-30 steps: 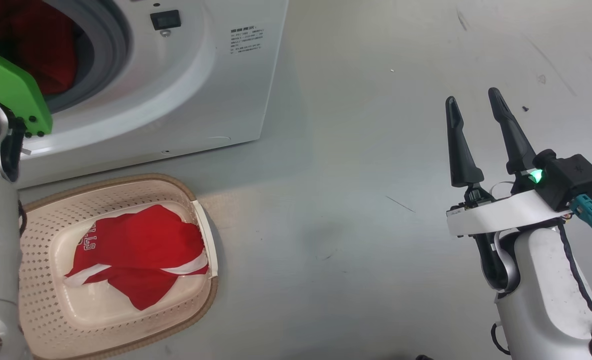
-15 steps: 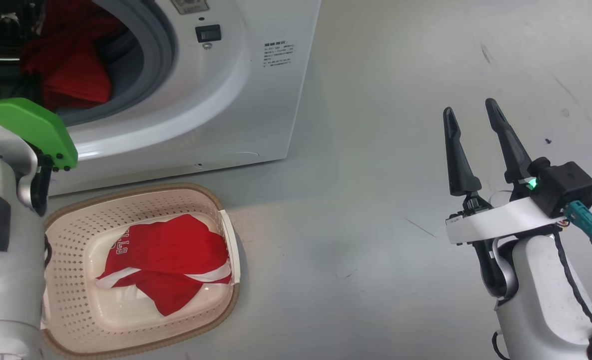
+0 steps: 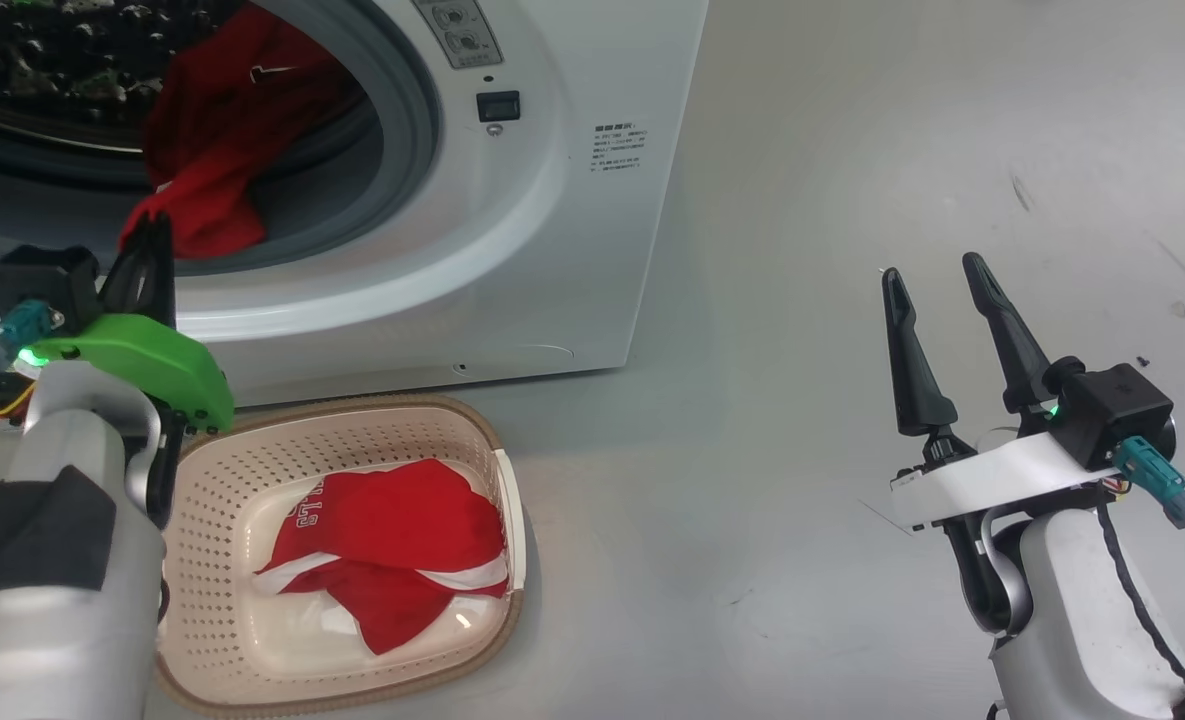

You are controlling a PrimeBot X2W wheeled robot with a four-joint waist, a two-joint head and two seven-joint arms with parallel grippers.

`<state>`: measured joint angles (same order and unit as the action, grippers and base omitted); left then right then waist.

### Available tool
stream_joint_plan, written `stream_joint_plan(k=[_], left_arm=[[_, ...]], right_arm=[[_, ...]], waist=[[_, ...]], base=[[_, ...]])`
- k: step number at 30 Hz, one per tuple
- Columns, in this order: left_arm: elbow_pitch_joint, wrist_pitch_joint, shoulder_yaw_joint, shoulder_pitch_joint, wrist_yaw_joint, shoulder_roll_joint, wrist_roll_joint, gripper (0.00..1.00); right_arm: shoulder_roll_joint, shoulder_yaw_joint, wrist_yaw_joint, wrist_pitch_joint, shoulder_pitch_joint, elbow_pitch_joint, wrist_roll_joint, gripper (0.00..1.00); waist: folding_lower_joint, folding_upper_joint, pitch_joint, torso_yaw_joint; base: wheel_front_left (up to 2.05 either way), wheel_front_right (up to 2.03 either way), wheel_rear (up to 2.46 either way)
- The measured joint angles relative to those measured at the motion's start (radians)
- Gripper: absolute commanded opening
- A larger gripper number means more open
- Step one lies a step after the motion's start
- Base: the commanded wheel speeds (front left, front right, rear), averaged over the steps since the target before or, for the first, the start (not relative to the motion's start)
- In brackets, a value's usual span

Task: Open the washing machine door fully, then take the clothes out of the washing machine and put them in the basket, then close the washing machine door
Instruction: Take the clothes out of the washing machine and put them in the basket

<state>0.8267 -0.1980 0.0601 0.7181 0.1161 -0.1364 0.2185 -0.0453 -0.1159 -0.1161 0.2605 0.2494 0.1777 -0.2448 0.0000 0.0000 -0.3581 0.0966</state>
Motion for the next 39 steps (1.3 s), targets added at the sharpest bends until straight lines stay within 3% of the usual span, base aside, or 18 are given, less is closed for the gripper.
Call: stream_joint_plan(k=[4, 16, 25, 39], left_arm=[[-0.021, -0.061, 0.012, -0.051, 0.003, 0.006, -0.003, 0.00], [-0.178, -0.063, 0.038, -0.163, 0.004, 0.012, -0.032, 0.00], [-0.492, -0.059, 0.008, -0.187, 0.004, 0.018, -0.053, 0.00], [-0.821, -0.060, -0.018, -0.251, 0.003, 0.027, -0.087, 0.00]], right_arm=[[0.000, -0.005, 0.000, 0.000, -0.015, 0.008, -0.001, 1.00], [0.000, -0.020, 0.000, 0.000, -0.064, 0.027, -0.009, 1.00], [0.000, -0.028, 0.000, 0.000, -0.075, 0.027, -0.011, 1.00], [0.000, -0.030, 0.002, 0.000, -0.076, 0.025, -0.017, 1.00]], waist=[[0.0000, 0.0000, 0.031, -0.019], [0.0000, 0.0000, 0.125, -0.065], [0.0000, 0.0000, 0.169, -0.088], [-0.0001, 0.0000, 0.177, -0.093]], base=[[0.00, 0.00, 0.00], [0.00, 0.00, 0.00], [0.00, 0.00, 0.00], [0.00, 0.00, 0.00]])
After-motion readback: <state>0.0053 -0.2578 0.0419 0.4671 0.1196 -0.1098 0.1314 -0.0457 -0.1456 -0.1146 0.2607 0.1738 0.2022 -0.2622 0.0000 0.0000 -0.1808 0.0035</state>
